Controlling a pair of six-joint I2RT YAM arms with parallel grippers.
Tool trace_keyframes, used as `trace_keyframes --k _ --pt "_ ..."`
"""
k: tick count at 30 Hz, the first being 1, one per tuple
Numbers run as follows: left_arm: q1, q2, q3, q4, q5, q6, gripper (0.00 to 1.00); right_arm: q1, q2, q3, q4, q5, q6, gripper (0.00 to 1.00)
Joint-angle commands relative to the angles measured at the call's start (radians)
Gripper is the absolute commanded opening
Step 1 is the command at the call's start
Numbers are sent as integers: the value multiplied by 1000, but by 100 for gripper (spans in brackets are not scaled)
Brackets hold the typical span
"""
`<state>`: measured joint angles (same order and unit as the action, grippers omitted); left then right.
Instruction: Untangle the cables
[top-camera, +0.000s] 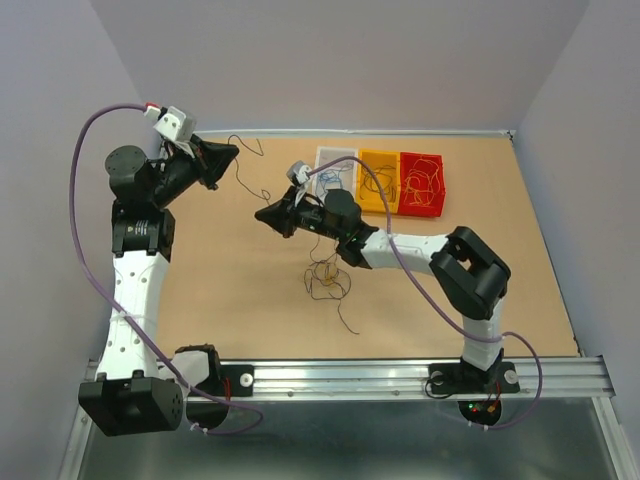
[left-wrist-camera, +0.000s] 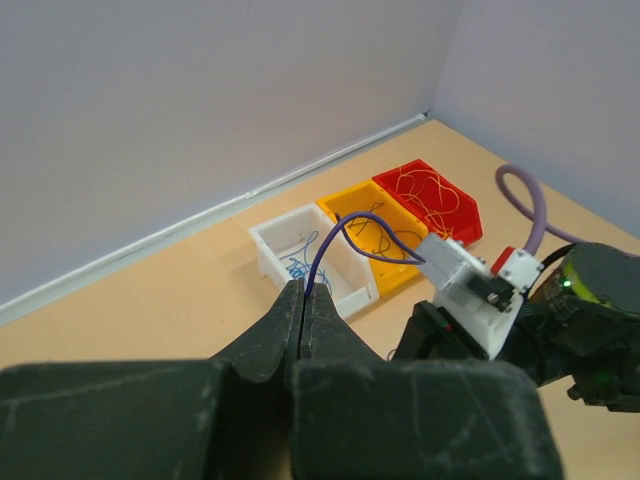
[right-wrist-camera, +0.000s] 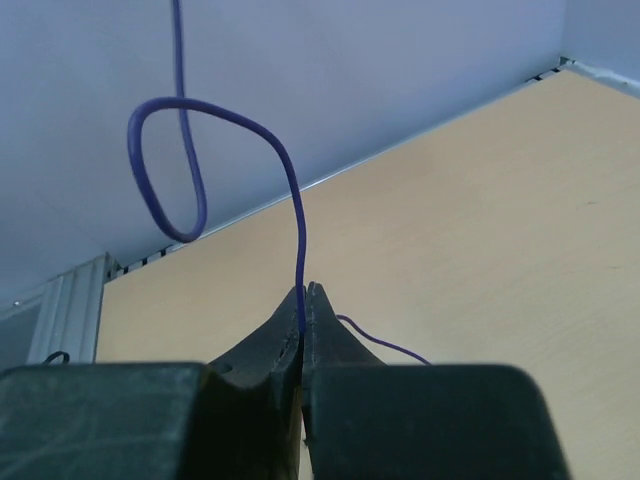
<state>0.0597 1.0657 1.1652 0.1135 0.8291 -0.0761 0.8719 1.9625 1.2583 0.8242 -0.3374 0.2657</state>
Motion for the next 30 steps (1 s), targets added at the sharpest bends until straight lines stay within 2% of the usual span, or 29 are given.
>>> trace_keyframes --k 1,3,6,8,10,11,13,14,15,16,18,19,20,21,22,23,24,25,27,28,30 --pt "-3 22 -10 41 -39 16 0 9 -178 -4 -67 -47 93 1" --pt "-3 57 -22 55 -24 12 0 42 -221 29 -217 -113 116 1" --pt "-3 94 -42 78 -22 19 0 84 -318 18 -244 -297 136 1" --pt "-3 108 -65 104 -39 29 0 84 -350 -34 -250 -257 150 1" --pt "-3 112 -87 132 -54 27 0 81 -379 -56 -362 -67 91 1" --pt "-7 117 -97 146 -54 25 0 75 -372 -65 -391 157 84 1" --pt "-17 129 -117 166 -61 24 0 21 -329 -45 -500 388 102 1" --pt "-30 134 -122 169 -64 27 0 16 -292 -19 -554 677 98 0" --pt "-41 142 -124 172 -73 29 0 15 -224 56 -677 790 84 1" --pt "-50 146 -125 170 -79 36 0 16 -191 91 -735 840 83 0" --pt "-89 145 -133 172 -91 48 0 18 -213 108 -760 613 64 1" --pt "-98 143 -136 172 -102 55 0 16 -246 60 -673 450 49 0" --pt "-116 137 -140 173 -114 68 0 18 -313 -47 -458 74 97 1" --pt "-119 134 -144 175 -120 70 0 18 -339 -48 -344 -95 98 1" --pt "-126 131 -147 175 -127 71 0 18 -356 -106 -282 -214 169 1" --pt "-129 122 -153 176 -131 72 0 19 -375 -109 -277 -251 182 1" --pt "-132 117 -157 179 -140 72 0 24 -413 -114 -366 -176 147 1" --pt "-133 114 -160 181 -140 72 0 29 -428 -122 -422 103 124 1" --pt "-138 109 -165 184 -136 72 0 32 -424 -123 -527 353 101 1" --pt "-141 108 -167 186 -128 72 0 32 -424 -122 -545 438 87 1" --pt "-150 109 -173 192 -93 81 0 30 -428 -140 -516 430 72 0"
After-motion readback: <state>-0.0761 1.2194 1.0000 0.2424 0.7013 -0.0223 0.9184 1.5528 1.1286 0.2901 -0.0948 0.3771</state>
